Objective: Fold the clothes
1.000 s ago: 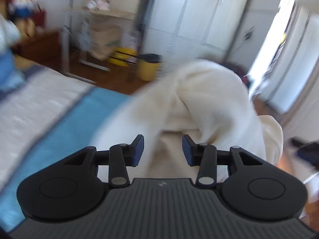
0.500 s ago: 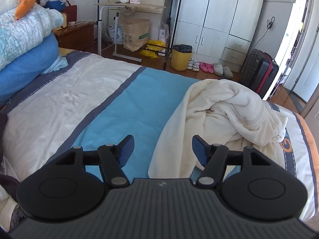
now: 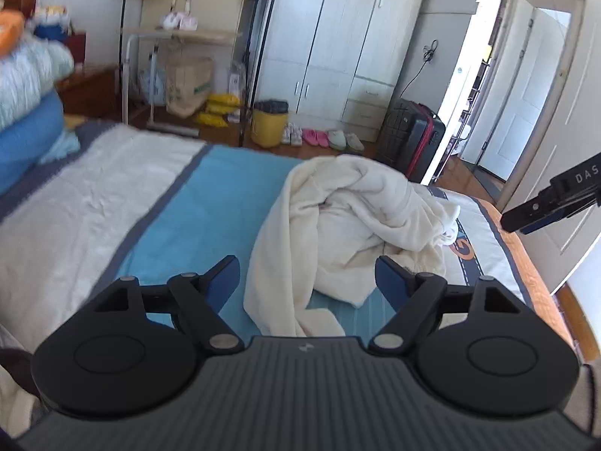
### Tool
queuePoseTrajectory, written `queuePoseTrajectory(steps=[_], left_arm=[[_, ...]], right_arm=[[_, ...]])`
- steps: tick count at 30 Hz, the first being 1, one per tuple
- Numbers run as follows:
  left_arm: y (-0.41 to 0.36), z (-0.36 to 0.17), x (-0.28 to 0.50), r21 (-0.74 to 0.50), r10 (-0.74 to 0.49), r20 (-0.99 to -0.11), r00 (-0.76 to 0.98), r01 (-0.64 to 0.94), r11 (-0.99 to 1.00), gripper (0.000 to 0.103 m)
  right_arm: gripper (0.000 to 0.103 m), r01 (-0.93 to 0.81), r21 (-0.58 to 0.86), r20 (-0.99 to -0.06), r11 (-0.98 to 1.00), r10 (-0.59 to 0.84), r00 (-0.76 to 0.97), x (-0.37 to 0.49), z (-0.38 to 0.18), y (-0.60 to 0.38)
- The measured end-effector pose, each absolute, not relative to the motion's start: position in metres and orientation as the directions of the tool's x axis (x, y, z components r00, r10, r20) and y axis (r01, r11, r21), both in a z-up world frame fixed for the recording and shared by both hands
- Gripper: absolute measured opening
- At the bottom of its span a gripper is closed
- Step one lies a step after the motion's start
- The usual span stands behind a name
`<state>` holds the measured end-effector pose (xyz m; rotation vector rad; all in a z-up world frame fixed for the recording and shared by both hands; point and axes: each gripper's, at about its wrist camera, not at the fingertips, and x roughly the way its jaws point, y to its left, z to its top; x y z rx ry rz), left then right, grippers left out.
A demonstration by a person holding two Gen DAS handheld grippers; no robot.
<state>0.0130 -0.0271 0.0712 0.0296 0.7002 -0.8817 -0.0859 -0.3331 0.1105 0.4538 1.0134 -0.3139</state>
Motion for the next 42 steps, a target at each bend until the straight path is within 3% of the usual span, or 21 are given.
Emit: queuePoseTrajectory(steps=[7, 12, 16, 19, 24, 30, 32, 33, 35, 36, 37, 39, 42], left_arm=[[-0.016, 0.011, 0.040, -0.323, -0.742, -0.558, 0.373, 0.726, 0.607, 0.079], [-0.001, -0.035, 0.042, -0.300, -0.754, -0.558, 0.346, 0.763, 0.573, 0.079], [0.014, -0.063, 0.030, -0.302, -0.732, -0.604, 0.314, 0.760, 0.575, 0.079], [0.015, -0.061, 0.018, -0.256, -0.714, -0.620, 0.327, 0.776, 0.577, 0.079], [0.018, -0.059, 0.018, -0.362, -0.762, -0.583, 0.281, 0.750, 0.554, 0.079], [-0.003, -0.069, 0.016, -0.353, -0.744, -0.616, 0.260, 0.754, 0.555, 0.079], [-0.038, -0.070, 0.025, -0.353, -0.712, -0.675, 0.191, 0.765, 0.539, 0.079], [-0.057, -0.070, 0.030, -0.336, -0.684, -0.709, 0.170, 0.772, 0.539, 0.079], [-0.119, -0.063, 0.036, -0.038, -0.470, -0.820, 0.326, 0.789, 0.613, 0.079], [-0.149, -0.060, 0.038, 0.109, -0.365, -0.837, 0.408, 0.777, 0.620, 0.079], [-0.167, -0.056, 0.038, 0.192, -0.351, -0.804, 0.480, 0.768, 0.612, 0.079], [-0.187, -0.050, 0.041, 0.179, -0.419, -0.766, 0.487, 0.788, 0.589, 0.080], [-0.184, -0.066, 0.053, 0.051, -0.454, -0.797, 0.398, 0.794, 0.606, 0.081]], right_arm=[[0.072, 0.506, -0.045, -0.890, 0.861, -0.265, 0.372, -0.075, 0.122, -0.331], [0.072, 0.503, -0.187, -0.903, 0.844, -0.349, 0.250, -0.080, 0.107, -0.312], [0.072, 0.362, -0.283, -0.885, 0.888, -0.387, 0.257, -0.082, 0.082, -0.281], [0.072, 0.366, -0.181, -0.899, 0.913, -0.305, 0.316, -0.085, 0.062, -0.283], [0.072, 0.305, -0.102, -0.887, 0.947, -0.226, 0.403, -0.102, 0.038, -0.298], [0.072, 0.341, 0.010, -0.792, 0.940, -0.201, 0.577, -0.128, 0.003, -0.352], [0.072, 0.392, 0.047, -0.744, 0.919, -0.230, 0.628, -0.135, -0.017, -0.366], [0.072, 0.421, 0.074, -0.737, 0.904, -0.235, 0.634, -0.133, -0.026, -0.368], [0.071, 0.471, 0.125, -0.725, 0.873, -0.244, 0.645, -0.128, -0.043, -0.372], [0.068, 0.460, 0.122, -0.733, 0.879, -0.233, 0.639, -0.126, -0.044, -0.367], [0.068, 0.450, 0.114, -0.738, 0.886, -0.227, 0.635, -0.126, -0.045, -0.363], [0.069, 0.433, 0.045, -0.715, 0.900, -0.274, 0.643, -0.136, -0.037, -0.356], [0.070, 0.450, 0.028, -0.681, 0.893, -0.312, 0.662, -0.142, -0.029, -0.360]])
